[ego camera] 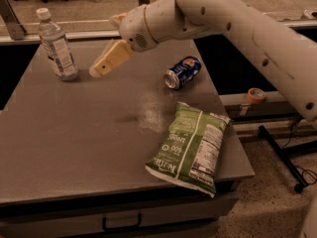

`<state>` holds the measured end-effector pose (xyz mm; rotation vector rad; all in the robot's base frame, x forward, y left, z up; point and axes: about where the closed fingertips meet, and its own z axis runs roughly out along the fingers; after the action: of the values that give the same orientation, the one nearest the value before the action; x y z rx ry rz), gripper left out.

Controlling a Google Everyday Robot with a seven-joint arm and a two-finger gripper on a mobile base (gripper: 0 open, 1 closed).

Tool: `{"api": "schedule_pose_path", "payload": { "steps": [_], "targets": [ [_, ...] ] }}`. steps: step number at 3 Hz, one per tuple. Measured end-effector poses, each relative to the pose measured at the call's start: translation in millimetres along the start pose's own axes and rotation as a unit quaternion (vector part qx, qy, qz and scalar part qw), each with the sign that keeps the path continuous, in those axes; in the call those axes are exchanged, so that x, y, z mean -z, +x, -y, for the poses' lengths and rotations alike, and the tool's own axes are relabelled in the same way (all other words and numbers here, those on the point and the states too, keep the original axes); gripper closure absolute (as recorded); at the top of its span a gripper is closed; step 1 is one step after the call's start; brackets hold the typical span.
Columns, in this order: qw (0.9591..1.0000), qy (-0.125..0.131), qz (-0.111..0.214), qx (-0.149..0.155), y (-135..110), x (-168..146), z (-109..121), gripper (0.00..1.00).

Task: Move blue plastic bottle near green jalapeno chip bag

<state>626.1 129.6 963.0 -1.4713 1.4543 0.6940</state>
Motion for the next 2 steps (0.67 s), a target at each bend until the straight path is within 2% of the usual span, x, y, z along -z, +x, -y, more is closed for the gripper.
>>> {"api": "schedule_pose_path", "payload": {
  "steps": [2],
  "targets": [
    [0.9988, -0.021, 0.041, -0.020, 11.3, -80.9, 61.8, 0.00]
  ]
}}
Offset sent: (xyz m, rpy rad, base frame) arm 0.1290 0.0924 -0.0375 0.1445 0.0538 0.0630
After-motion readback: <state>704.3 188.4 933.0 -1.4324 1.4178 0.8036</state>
